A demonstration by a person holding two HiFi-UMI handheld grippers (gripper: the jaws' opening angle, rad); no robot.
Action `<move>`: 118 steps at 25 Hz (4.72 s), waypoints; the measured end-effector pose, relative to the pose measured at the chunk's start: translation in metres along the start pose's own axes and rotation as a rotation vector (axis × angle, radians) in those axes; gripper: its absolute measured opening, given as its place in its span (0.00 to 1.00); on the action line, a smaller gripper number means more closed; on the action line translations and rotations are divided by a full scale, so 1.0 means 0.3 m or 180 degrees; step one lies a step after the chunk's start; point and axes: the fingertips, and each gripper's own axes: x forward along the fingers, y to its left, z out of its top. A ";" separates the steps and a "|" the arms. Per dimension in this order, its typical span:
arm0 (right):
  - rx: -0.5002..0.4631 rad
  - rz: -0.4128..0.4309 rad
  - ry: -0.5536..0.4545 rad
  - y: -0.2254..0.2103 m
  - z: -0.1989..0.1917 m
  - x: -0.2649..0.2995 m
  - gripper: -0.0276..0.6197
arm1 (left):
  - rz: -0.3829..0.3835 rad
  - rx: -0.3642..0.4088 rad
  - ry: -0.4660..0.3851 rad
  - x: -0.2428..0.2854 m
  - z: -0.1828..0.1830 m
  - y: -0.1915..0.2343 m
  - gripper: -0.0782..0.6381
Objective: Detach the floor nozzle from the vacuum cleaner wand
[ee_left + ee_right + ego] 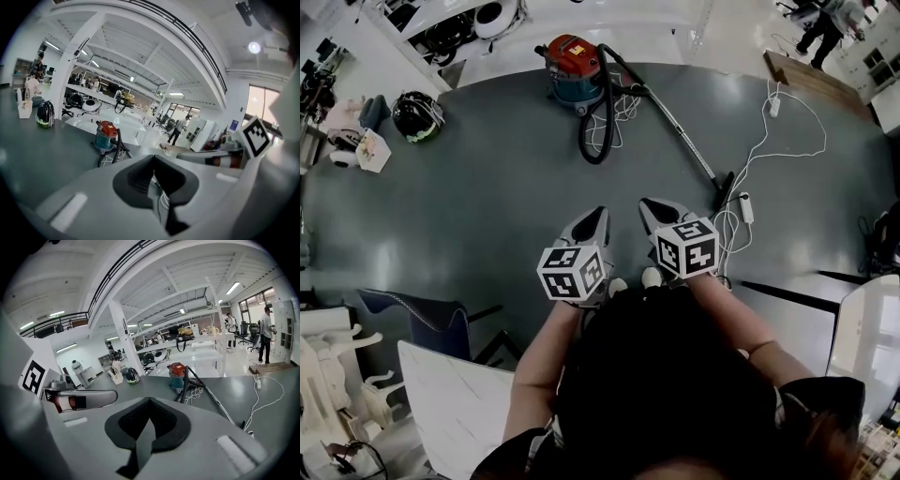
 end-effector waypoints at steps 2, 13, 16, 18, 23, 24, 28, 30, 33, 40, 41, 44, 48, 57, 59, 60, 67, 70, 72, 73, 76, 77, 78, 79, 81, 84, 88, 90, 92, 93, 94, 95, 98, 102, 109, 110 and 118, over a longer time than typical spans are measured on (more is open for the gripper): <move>0.0018 -0.0005 0.0023 0.013 -0.004 0.008 0.04 | -0.0037 0.0056 0.0033 -0.007 -0.004 -0.001 0.12; 0.0066 -0.0037 0.0092 0.024 -0.042 0.060 0.04 | -0.0015 0.0151 0.0097 -0.006 -0.055 0.093 0.12; 0.0153 -0.0088 0.0130 -0.007 -0.069 0.078 0.04 | -0.0036 0.0159 0.0146 0.026 -0.074 0.107 0.12; 0.0189 -0.0140 0.0143 -0.018 -0.053 0.098 0.04 | -0.0073 0.0162 0.0170 0.042 -0.053 0.124 0.12; 0.0151 -0.0138 0.0076 -0.019 0.021 0.188 0.04 | -0.0092 0.0243 0.0148 0.079 0.025 0.195 0.12; 0.0156 -0.0130 0.0071 -0.028 0.034 0.211 0.04 | -0.0077 0.0274 0.0150 0.094 0.041 0.208 0.12; 0.0161 -0.0105 0.0095 -0.100 0.101 0.275 0.04 | -0.0042 0.0283 0.0161 0.187 0.107 0.227 0.12; 0.0144 -0.0111 0.0097 -0.158 0.140 0.296 0.04 | -0.0058 0.0296 0.0168 0.258 0.140 0.216 0.12; 0.0179 -0.0126 0.0132 -0.243 0.185 0.320 0.04 | -0.0129 0.0217 0.0169 0.356 0.189 0.192 0.12; 0.0255 -0.0129 0.0063 -0.431 0.298 0.386 0.04 | -0.0492 0.0117 0.0050 0.559 0.305 0.116 0.12; 0.0276 -0.0119 0.0067 -0.455 0.306 0.397 0.04 | -0.0519 0.0104 0.0024 0.585 0.324 0.109 0.12; 0.0302 -0.0096 0.0112 -0.545 0.335 0.418 0.04 | -0.0607 -0.0111 -0.0049 0.676 0.385 0.082 0.12; 0.0308 -0.0095 0.0145 -0.644 0.366 0.451 0.04 | -0.0507 -0.0107 0.0145 0.808 0.399 0.082 0.12; 0.0398 -0.0237 0.0104 -0.830 0.443 0.551 0.04 | -0.0539 -0.0645 0.0155 1.023 0.481 0.129 0.12; 0.0485 -0.0248 0.0059 -0.871 0.463 0.575 0.04 | -0.0547 -0.0538 0.0229 1.077 0.485 0.143 0.12; 0.0512 -0.0264 0.0054 -0.893 0.474 0.590 0.04 | -0.0544 -0.0495 0.0273 1.109 0.488 0.154 0.12; 0.0636 -0.0436 0.0085 -1.046 0.590 0.733 0.04 | -0.0527 -0.0313 0.0466 1.349 0.578 0.249 0.12; 0.0692 -0.0487 0.0105 -1.097 0.654 0.812 0.04 | -0.0577 -0.0329 0.0565 1.441 0.620 0.292 0.12; 0.0702 -0.0510 0.0121 -1.124 0.693 0.868 0.04 | -0.0589 -0.0340 0.0619 1.500 0.648 0.329 0.12; 0.0702 -0.0523 0.0131 -1.136 0.711 0.896 0.04 | -0.0597 -0.0345 0.0647 1.528 0.663 0.348 0.12; 0.0733 -0.0569 0.0165 -1.173 0.762 0.968 0.04 | -0.0647 -0.0322 0.0746 1.604 0.704 0.392 0.12; 0.0742 -0.0589 0.0177 -1.187 0.775 0.990 0.04 | -0.0661 -0.0308 0.0774 1.628 0.716 0.405 0.12; 0.0743 -0.0608 0.0189 -1.201 0.787 1.011 0.04 | -0.0671 -0.0301 0.0795 1.652 0.725 0.419 0.12; 0.0743 -0.0622 0.0200 -1.213 0.796 1.030 0.04 | -0.0678 -0.0302 0.0809 1.674 0.733 0.432 0.12; 0.0749 -0.0636 0.0230 -1.229 0.804 1.061 0.04 | -0.0708 -0.0323 0.0819 1.705 0.742 0.451 0.12; 0.0748 -0.0661 0.0286 -1.253 0.812 1.089 0.04 | -0.0784 -0.0366 0.0802 1.744 0.760 0.462 0.12; 0.0745 -0.0719 0.0272 -1.299 0.835 1.109 0.04 | -0.0710 -0.0324 0.0769 1.786 0.782 0.483 0.12; 0.0740 -0.0725 0.0250 -1.322 0.855 1.124 0.04 | -0.0682 -0.0270 0.0773 1.807 0.796 0.497 0.12; 0.0735 -0.0727 0.0243 -1.354 0.879 1.140 0.04 | -0.0656 -0.0240 0.0768 1.840 0.821 0.508 0.12; 0.0740 -0.0731 0.0238 -1.374 0.893 1.148 0.04 | -0.0641 -0.0234 0.0765 1.861 0.835 0.512 0.12; 0.0751 -0.0735 0.0233 -1.395 0.906 1.156 0.04 | -0.0626 -0.0232 0.0766 1.883 0.848 0.514 0.12; 0.0768 -0.0734 0.0232 -1.415 0.917 1.164 0.04 | -0.0615 -0.0231 0.0772 1.904 0.857 0.513 0.12; 0.0821 -0.0724 0.0261 -1.479 0.925 1.187 0.04 | -0.0604 -0.0208 0.0813 1.967 0.862 0.496 0.12; 0.0877 -0.0668 0.0314 -1.586 0.943 1.243 0.04 | -0.0543 -0.0193 0.0887 2.078 0.870 0.492 0.12; 0.0870 -0.0533 0.0434 -1.798 1.024 1.327 0.04 | -0.0313 -0.0228 0.0956 2.303 0.929 0.477 0.12; 0.0861 -0.0517 0.0453 -1.828 1.034 1.337 0.04 | -0.0303 -0.0237 0.0955 2.341 0.940 0.464 0.12; 0.0914 -0.0438 0.0600 -2.059 1.055 1.436 0.04 | -0.0263 -0.0028 0.1126 2.601 0.970 0.432 0.12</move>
